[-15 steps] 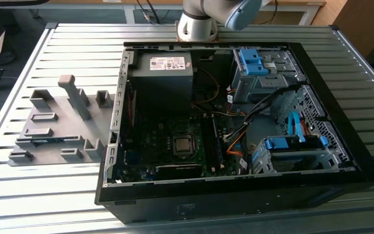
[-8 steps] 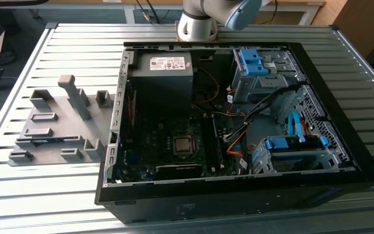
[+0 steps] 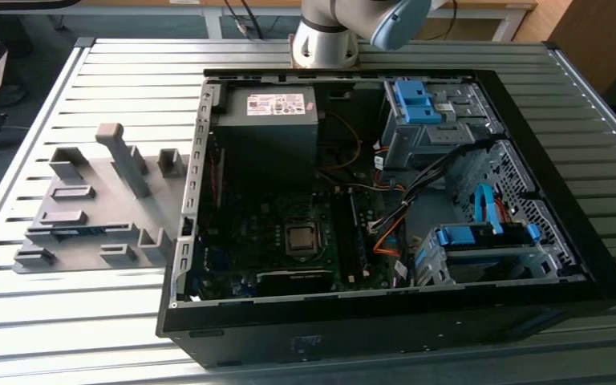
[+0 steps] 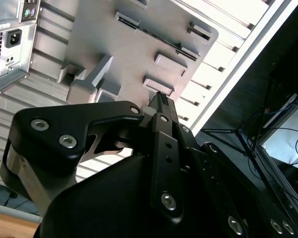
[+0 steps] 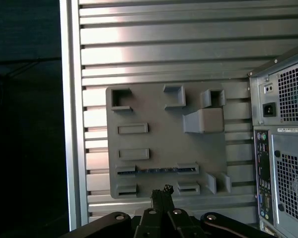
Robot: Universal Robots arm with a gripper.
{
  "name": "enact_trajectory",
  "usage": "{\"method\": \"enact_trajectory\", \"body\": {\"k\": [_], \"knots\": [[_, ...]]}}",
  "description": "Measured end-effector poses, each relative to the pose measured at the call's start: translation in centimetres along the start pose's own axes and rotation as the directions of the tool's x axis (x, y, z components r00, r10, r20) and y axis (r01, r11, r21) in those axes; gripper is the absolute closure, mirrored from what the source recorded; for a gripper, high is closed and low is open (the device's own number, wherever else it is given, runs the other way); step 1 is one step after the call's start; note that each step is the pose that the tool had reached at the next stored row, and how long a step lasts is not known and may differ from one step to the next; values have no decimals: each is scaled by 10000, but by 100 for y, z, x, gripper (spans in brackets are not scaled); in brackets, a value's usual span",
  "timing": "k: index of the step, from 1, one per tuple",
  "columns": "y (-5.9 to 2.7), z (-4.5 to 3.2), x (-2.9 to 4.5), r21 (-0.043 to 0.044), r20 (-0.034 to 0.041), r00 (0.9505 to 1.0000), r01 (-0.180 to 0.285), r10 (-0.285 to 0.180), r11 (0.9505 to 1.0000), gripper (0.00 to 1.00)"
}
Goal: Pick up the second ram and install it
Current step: 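Pick up the second ram and move it above second insertion slot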
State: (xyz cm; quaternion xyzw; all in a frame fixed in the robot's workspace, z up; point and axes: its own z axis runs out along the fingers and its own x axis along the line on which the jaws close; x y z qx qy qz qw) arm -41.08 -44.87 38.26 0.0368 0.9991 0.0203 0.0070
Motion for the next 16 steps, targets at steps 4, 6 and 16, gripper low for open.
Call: {"method": "enact_trajectory", "body": {"k": [4,6,16], "knots": [[-1,0,1,3,-12,9995,306,-306,9995,89],[-1,0,2,0,-22,9985,552,-552,9985,89],[-2,2,4,-14,-58,9888,1494,-1494,9888,89]]}}
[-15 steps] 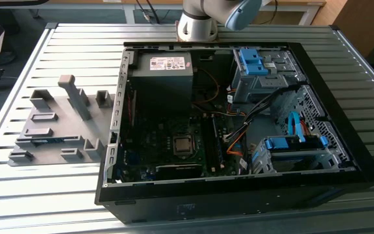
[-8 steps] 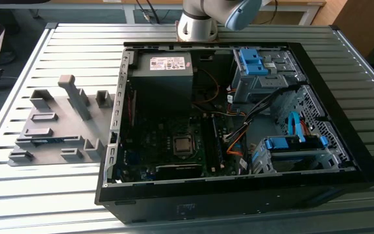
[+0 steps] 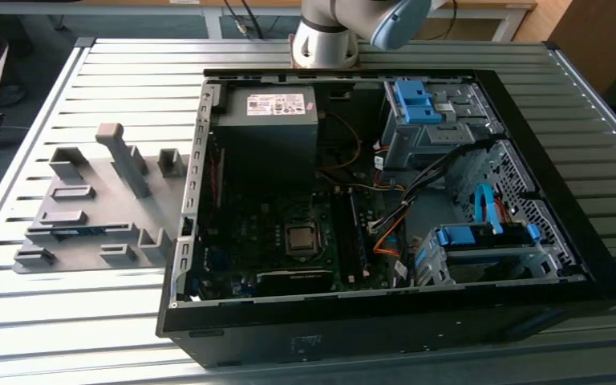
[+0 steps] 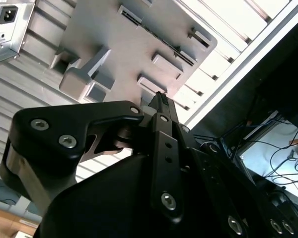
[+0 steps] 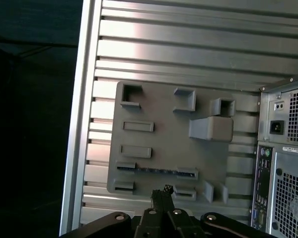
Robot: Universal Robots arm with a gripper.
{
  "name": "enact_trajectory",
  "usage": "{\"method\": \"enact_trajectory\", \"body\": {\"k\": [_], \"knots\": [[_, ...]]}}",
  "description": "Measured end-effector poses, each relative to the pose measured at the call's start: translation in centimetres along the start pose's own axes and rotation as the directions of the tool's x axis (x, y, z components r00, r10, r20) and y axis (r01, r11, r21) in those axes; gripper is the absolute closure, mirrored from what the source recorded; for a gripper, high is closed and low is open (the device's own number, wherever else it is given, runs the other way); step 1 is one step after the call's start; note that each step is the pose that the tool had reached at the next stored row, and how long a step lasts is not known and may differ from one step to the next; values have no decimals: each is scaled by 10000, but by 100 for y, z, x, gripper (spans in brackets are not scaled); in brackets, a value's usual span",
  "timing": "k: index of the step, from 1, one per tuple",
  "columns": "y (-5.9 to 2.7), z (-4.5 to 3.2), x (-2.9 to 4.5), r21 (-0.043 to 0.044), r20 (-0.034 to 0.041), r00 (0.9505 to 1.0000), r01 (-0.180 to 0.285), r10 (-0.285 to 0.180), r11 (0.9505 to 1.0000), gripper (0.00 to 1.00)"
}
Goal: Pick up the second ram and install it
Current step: 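Pick up the second ram and move it above second insertion slot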
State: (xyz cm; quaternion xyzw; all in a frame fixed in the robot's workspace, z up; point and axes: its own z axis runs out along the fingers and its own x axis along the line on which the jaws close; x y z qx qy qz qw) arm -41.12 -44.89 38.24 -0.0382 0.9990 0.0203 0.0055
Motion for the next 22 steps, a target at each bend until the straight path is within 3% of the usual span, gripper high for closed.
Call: {"method": "enact_trajectory", "body": {"k": [11,22], "knots": [[-1,-1,0,-10,-29,9974,714,-714,9974,89],[-3,-1,8,-3,-61,9901,1402,-1402,9901,89]]}}
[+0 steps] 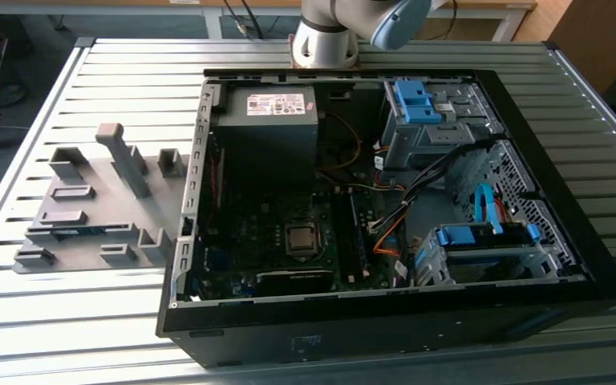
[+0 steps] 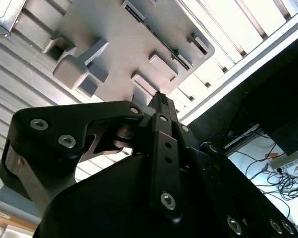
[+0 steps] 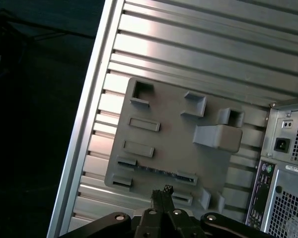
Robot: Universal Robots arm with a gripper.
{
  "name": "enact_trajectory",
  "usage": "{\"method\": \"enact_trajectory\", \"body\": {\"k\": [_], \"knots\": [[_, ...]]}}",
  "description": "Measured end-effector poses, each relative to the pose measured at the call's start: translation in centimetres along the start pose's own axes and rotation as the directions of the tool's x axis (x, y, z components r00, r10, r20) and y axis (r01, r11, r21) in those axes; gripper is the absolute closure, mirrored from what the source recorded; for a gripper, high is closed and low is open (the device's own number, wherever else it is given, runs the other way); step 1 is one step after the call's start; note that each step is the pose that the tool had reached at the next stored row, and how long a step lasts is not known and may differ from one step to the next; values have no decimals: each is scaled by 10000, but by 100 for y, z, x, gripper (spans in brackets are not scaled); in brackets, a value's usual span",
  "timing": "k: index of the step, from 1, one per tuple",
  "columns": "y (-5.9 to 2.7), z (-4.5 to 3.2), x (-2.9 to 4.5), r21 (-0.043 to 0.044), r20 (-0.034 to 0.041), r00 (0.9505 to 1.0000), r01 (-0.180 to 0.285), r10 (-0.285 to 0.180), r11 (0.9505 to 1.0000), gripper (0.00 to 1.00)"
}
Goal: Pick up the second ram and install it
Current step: 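Pick up the second ram and move it above second insertion slot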
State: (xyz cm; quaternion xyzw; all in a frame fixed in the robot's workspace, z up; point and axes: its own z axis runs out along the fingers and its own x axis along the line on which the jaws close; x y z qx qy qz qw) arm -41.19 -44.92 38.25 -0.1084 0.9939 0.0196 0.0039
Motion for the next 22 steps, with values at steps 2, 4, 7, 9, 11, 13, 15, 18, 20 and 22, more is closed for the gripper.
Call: {"method": "enact_trajectory", "body": {"k": [2,4,7,9,11,13,15,18,20,22], "knots": [[0,1,1,11,-5,9999,103,-103,9999,89],[0,2,2,28,-12,9998,193,-193,9998,89],[0,2,2,68,-26,9996,298,-297,9995,89],[0,0,2,85,-36,9993,363,-362,9993,89],[0,0,2,89,-39,9991,432,-432,9990,89],[0,1,3,93,-43,9987,515,-514,9986,89],[0,1,3,98,-48,9982,599,-599,9982,89],[0,1,3,106,-55,9974,712,-712,9974,89],[0,1,3,109,-59,9969,784,-784,9969,89],[0,1,4,111,-63,9963,856,-855,9963,89]]}}
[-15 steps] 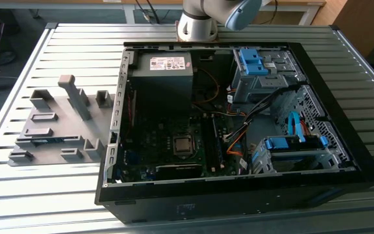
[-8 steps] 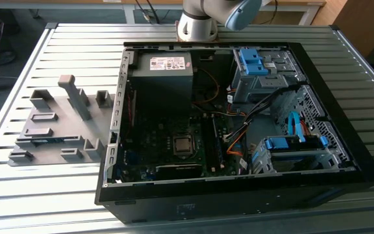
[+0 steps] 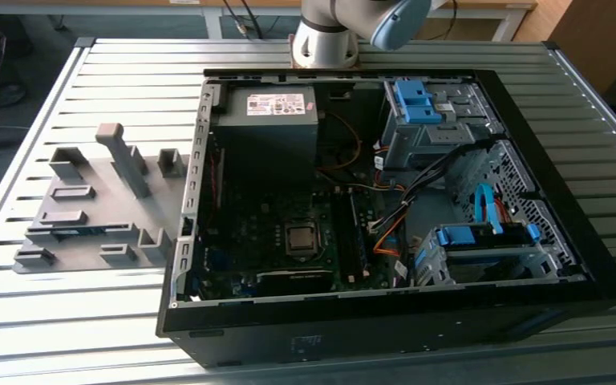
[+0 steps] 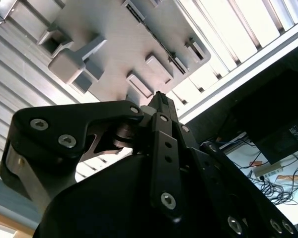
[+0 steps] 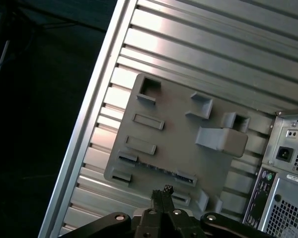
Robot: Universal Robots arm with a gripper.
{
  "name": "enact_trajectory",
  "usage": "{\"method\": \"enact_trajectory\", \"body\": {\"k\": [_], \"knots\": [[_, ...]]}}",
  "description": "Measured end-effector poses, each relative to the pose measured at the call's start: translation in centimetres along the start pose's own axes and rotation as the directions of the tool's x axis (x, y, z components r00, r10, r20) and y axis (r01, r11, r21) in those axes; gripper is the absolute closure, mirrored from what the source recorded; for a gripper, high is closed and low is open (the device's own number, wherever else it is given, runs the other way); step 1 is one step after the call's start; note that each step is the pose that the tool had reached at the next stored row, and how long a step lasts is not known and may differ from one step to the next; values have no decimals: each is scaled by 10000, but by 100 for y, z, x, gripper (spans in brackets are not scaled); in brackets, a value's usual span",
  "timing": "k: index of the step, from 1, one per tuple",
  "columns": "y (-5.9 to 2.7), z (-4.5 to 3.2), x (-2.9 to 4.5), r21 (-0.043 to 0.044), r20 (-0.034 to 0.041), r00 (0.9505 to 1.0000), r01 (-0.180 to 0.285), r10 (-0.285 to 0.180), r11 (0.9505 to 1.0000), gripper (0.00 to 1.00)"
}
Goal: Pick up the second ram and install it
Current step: 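Pick up the second ram and move it above second insertion slot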
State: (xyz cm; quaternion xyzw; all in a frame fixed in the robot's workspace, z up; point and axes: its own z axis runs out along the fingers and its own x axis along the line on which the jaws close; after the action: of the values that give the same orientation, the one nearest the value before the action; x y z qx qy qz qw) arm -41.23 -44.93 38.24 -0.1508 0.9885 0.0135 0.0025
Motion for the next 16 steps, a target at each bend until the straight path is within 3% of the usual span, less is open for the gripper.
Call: {"method": "enact_trajectory", "body": {"k": [16], "knots": [[1,0,3,-4,-23,9963,858,-858,9963,89]]}}
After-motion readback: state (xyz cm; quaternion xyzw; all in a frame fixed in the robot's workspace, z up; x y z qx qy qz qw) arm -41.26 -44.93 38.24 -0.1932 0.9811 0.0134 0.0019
